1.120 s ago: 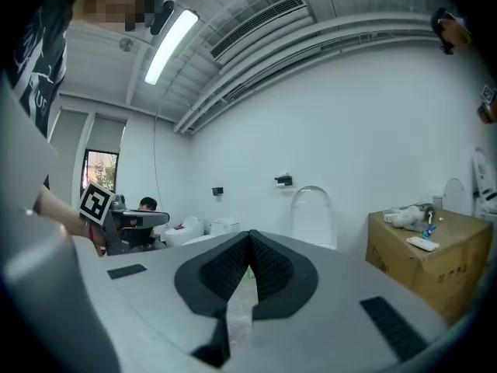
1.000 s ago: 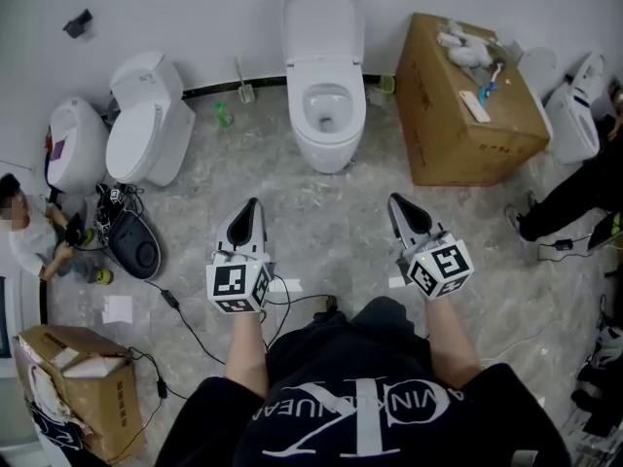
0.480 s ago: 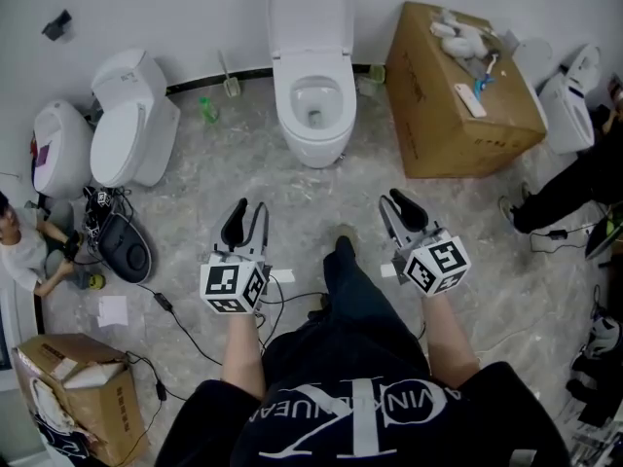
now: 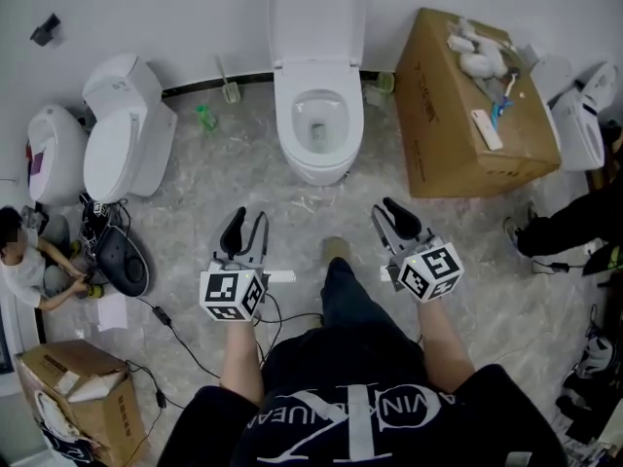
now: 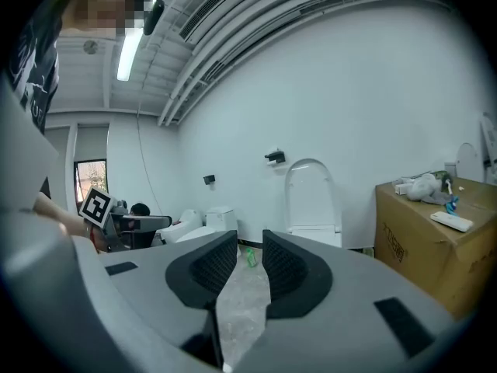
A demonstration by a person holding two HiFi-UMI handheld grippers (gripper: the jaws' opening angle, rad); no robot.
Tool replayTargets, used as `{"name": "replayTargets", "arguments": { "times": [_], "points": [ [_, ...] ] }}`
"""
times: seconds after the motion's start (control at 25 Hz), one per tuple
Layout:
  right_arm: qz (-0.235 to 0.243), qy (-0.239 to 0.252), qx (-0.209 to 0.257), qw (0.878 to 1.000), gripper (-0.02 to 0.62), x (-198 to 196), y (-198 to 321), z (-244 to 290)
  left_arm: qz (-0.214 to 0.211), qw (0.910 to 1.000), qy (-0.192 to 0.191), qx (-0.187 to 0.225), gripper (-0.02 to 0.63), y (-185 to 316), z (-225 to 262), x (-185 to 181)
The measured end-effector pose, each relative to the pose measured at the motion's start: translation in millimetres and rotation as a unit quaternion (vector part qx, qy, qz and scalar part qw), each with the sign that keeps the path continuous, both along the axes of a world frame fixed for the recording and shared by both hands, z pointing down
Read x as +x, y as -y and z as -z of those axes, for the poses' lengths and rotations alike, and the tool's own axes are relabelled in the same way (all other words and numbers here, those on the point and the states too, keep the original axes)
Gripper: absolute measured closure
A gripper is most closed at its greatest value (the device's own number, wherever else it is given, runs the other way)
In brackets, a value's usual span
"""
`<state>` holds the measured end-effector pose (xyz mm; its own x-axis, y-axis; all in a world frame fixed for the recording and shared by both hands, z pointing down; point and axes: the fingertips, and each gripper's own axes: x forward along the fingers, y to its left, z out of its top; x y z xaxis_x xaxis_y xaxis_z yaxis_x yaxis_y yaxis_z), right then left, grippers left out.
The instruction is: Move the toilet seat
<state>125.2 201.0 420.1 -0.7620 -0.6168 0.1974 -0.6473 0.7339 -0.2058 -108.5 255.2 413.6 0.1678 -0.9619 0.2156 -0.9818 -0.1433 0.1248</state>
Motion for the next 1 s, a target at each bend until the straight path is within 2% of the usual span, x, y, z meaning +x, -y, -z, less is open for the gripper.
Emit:
{"name": "replayTargets", "arguments": {
  "times": [0.32,0.64,1.0],
  "points": [
    [0.025,-0.015,-0.042,0.999,0.483,-14,80,-31,0.005,0.9993,-0.012,-0.034,0.453,85,-27,0],
    [0.054,-0.033,-0.081,0.995,0.483,-26,147,-82,0.009,0.9972,0.000,-0.074,0.453,146,-72,-3],
    [0.102,-0.058,-0.134,0.984,0.483,-50,191,-155,0.019,0.9919,-0.002,-0.125,0.451,196,-130,-8]
  ]
}}
